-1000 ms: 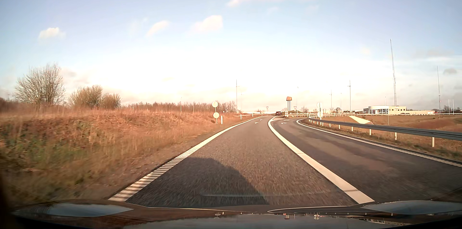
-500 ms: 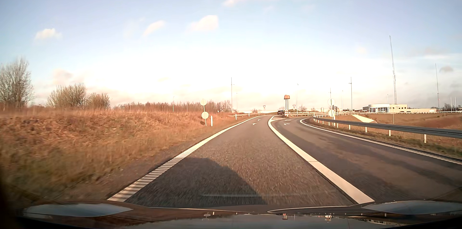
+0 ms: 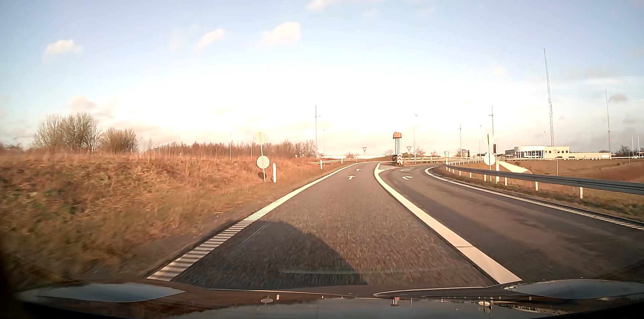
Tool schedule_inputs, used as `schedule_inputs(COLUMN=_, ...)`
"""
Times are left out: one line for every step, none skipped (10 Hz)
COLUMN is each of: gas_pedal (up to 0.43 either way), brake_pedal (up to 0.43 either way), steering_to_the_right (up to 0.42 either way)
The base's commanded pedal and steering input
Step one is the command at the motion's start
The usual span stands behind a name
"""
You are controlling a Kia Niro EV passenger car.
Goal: Follow the waypoints while adhering to traffic rules and regulations
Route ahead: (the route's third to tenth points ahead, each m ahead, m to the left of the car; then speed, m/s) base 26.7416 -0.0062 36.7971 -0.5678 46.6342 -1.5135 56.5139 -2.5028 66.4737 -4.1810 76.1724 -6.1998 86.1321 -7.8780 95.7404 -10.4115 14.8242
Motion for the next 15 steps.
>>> schedule_inputs(gas_pedal=0.197, brake_pedal=0.000, steering_to_the_right=0.011)
schedule_inputs(gas_pedal=0.197, brake_pedal=0.000, steering_to_the_right=0.010)
schedule_inputs(gas_pedal=0.197, brake_pedal=0.000, steering_to_the_right=0.009)
schedule_inputs(gas_pedal=0.197, brake_pedal=0.000, steering_to_the_right=0.009)
schedule_inputs(gas_pedal=0.209, brake_pedal=0.000, steering_to_the_right=0.010)
schedule_inputs(gas_pedal=0.209, brake_pedal=0.000, steering_to_the_right=0.009)
schedule_inputs(gas_pedal=0.220, brake_pedal=0.000, steering_to_the_right=0.009)
schedule_inputs(gas_pedal=0.220, brake_pedal=0.000, steering_to_the_right=0.010)
schedule_inputs(gas_pedal=0.220, brake_pedal=0.000, steering_to_the_right=0.010)
schedule_inputs(gas_pedal=0.220, brake_pedal=0.000, steering_to_the_right=0.010)
schedule_inputs(gas_pedal=0.220, brake_pedal=0.000, steering_to_the_right=0.010)
schedule_inputs(gas_pedal=0.220, brake_pedal=0.000, steering_to_the_right=0.010)
schedule_inputs(gas_pedal=0.220, brake_pedal=0.000, steering_to_the_right=0.012)
schedule_inputs(gas_pedal=0.209, brake_pedal=0.000, steering_to_the_right=0.015)
schedule_inputs(gas_pedal=0.209, brake_pedal=0.000, steering_to_the_right=0.015)
